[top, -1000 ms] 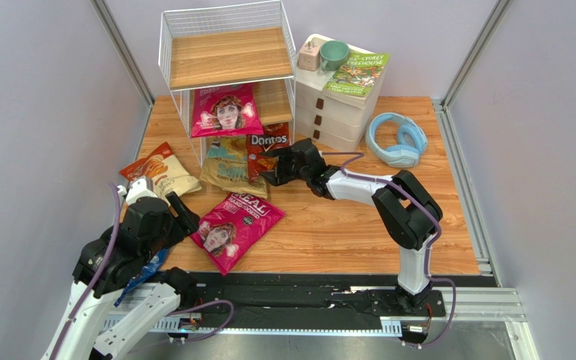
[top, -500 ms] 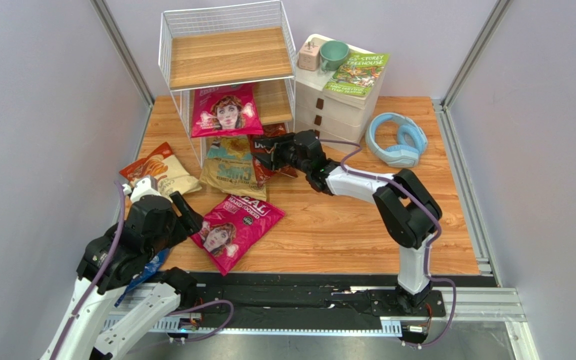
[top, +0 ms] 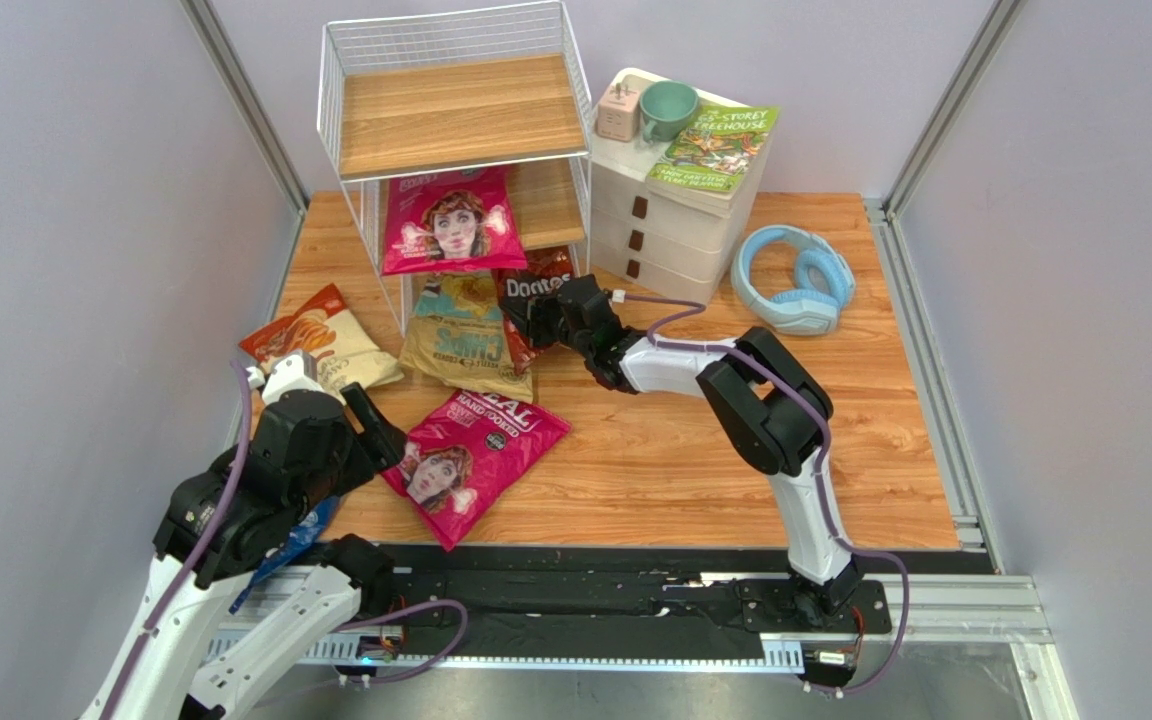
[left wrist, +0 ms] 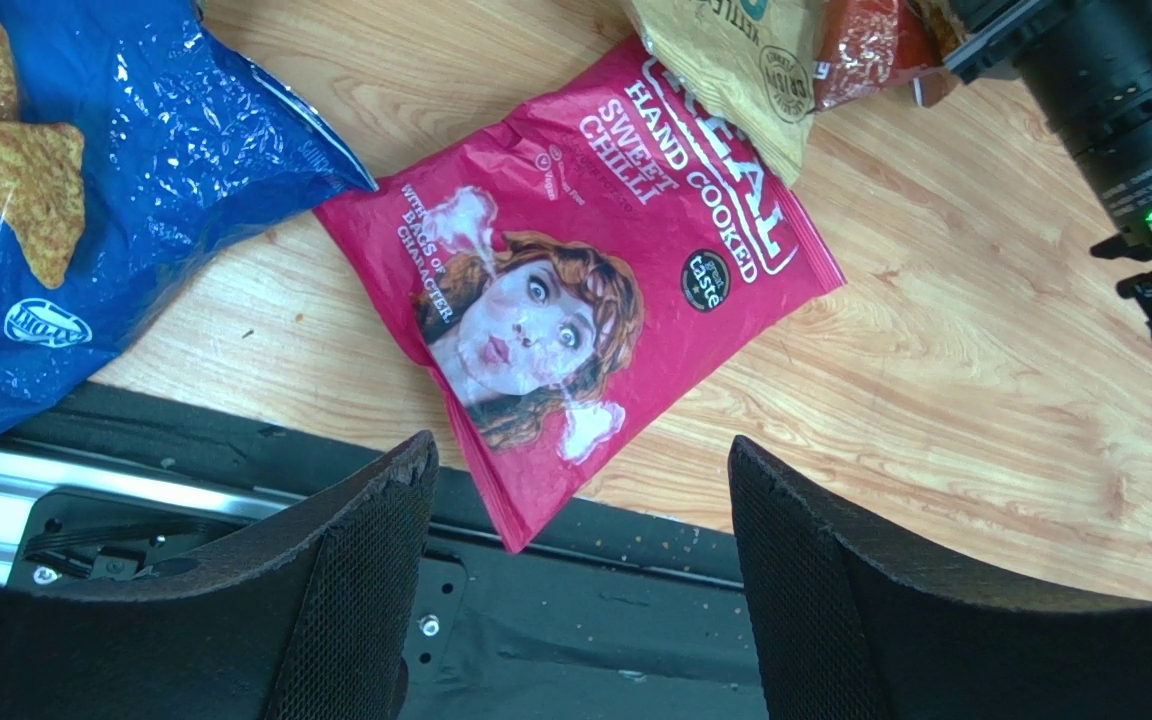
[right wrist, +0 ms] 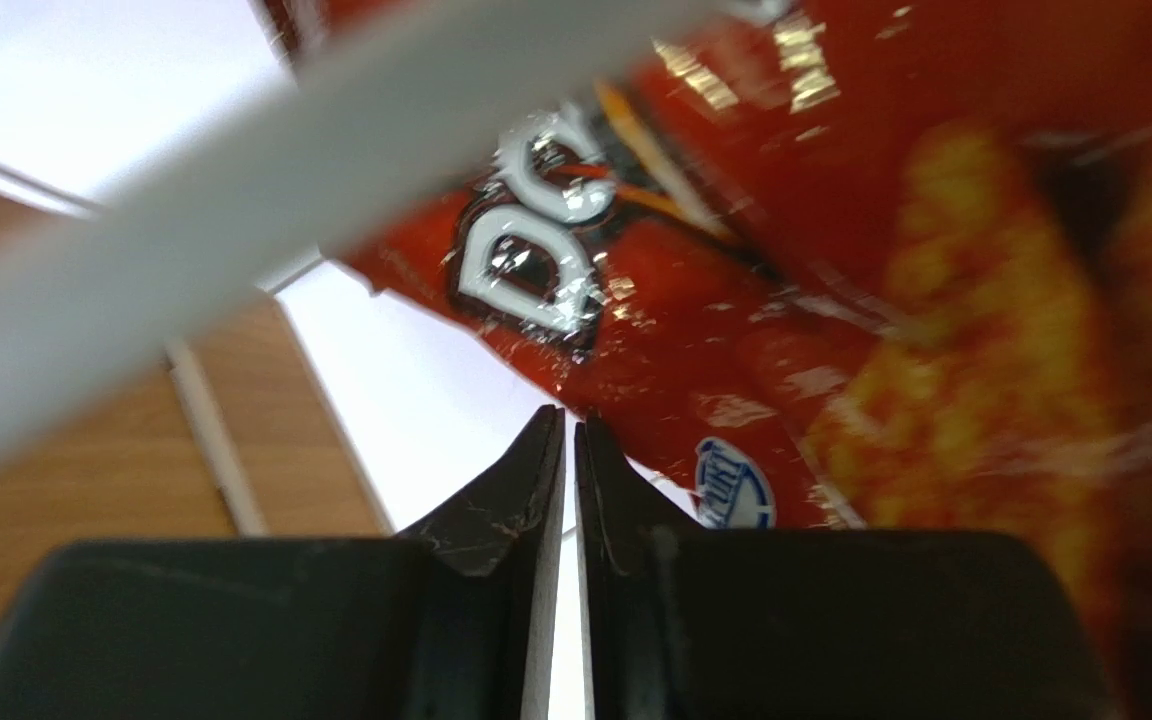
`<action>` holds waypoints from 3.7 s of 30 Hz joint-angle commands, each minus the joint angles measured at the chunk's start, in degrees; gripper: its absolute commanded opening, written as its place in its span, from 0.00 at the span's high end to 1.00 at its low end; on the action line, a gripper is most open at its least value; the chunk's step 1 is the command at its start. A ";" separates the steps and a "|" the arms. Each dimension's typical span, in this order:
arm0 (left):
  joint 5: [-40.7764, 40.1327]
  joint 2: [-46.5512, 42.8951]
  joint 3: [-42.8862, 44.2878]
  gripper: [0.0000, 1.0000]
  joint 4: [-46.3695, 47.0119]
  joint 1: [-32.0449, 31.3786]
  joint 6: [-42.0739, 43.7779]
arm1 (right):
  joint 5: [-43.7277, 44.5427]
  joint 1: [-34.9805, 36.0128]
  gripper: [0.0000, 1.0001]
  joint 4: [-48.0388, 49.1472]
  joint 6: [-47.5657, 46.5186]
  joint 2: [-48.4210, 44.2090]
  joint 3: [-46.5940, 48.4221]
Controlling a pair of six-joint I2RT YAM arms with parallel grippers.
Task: Place and organize the chips bags onto the shelf
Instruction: Place the potato chip on the shelf, then move the shelf to the center of the board.
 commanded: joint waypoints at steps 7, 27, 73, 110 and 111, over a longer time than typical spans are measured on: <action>-0.07 -0.30 -0.55 0.23 -0.59 0.34 1.01 | 4.03 1.23 0.84 0.70 11.47 3.99 0.05; -0.59 -3.64 -1.52 0.24 -4.28 0.34 -0.40 | 5.34 1.31 0.49 8.62 16.83 14.11 5.50; -1.39 7.96 3.67 0.18 8.63 1.13 4.79 | -9.81 -8.35 0.33 -55.28 -78.23 -32.55 1.00; -2.18 30.81 18.78 0.18 13.20 5.79 10.85 | -8.63 -11.43 0.25 -3.70 -114.56 -17.82 -6.99; -2.00 31.51 18.96 0.18 13.38 5.79 10.85 | -9.59 -11.52 0.25 -3.35 -114.56 -17.02 -6.11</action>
